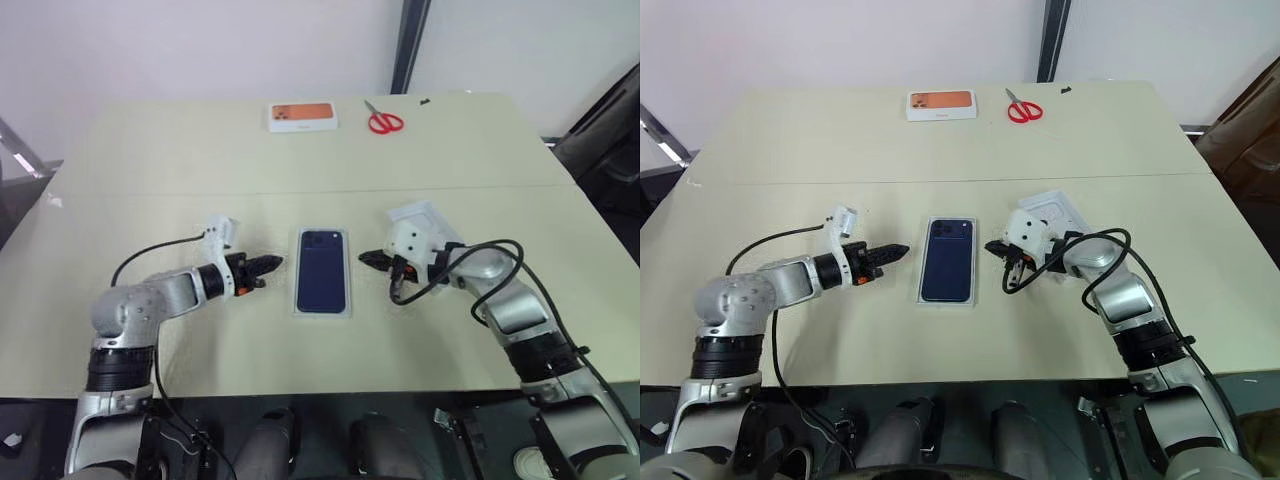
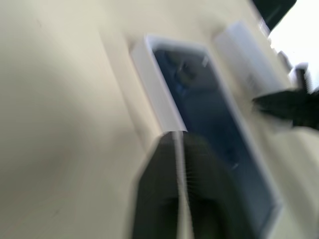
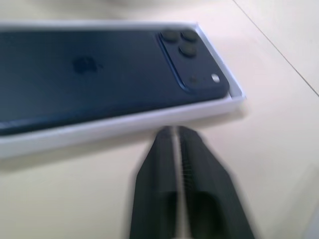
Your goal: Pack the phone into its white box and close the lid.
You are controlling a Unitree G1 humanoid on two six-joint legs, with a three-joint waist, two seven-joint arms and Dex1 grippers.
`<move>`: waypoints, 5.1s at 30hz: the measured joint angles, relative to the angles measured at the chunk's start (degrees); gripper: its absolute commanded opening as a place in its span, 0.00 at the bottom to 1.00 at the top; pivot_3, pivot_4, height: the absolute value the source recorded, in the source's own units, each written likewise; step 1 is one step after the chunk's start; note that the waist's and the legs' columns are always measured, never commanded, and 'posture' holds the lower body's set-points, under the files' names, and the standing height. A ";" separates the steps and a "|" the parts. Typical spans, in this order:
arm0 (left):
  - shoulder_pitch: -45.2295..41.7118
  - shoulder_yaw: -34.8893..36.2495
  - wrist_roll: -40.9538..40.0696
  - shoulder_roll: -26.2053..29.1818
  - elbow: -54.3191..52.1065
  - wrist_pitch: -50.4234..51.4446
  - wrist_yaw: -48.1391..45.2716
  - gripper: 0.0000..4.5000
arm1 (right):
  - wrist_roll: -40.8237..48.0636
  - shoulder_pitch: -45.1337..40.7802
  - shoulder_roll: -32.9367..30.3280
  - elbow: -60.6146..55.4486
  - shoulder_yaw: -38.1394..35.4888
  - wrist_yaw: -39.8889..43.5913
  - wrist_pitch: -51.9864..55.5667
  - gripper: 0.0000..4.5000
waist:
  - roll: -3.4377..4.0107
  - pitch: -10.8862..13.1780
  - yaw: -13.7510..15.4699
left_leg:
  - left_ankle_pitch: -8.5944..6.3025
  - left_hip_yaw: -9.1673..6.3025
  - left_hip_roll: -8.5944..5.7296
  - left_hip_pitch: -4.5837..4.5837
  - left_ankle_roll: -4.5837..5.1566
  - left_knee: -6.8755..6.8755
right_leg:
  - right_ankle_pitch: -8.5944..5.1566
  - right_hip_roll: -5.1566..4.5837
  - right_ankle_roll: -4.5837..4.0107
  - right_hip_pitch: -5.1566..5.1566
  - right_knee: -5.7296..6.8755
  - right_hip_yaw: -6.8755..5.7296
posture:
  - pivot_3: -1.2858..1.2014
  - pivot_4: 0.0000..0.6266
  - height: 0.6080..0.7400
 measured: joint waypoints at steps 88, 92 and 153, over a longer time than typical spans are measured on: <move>10.63 -4.14 16.43 7.47 -2.55 -44.78 -39.83 0.98 | 13.52 25.28 -8.98 -39.49 -27.35 -14.89 39.59 1.00 | 0.07 -0.01 1.51 | -0.27 0.00 0.01 -0.03 0.50 0.01 | -0.01 -0.06 -0.01 0.08 -0.05 -0.02 | 0.52 0.24 0.95; 10.73 -3.82 16.38 7.23 -3.08 -44.99 -39.27 0.98 | 13.58 35.66 -7.29 -41.38 -31.09 -14.76 33.40 1.00 | 0.07 -0.01 1.34 | -0.28 0.04 0.00 -0.02 0.54 0.07 | -0.01 -0.06 0.00 0.12 -0.06 0.00 | 0.52 0.24 0.95; 12.69 -7.13 18.49 6.10 -3.24 -52.39 -42.21 1.00 | 18.95 -4.92 -14.69 -16.02 -3.76 -17.58 67.60 0.01 | 0.17 -0.04 -0.13 | -0.28 0.06 0.04 -0.01 0.54 -0.01 | 0.00 -0.05 -0.03 0.03 -0.06 0.01 | 0.52 0.24 0.95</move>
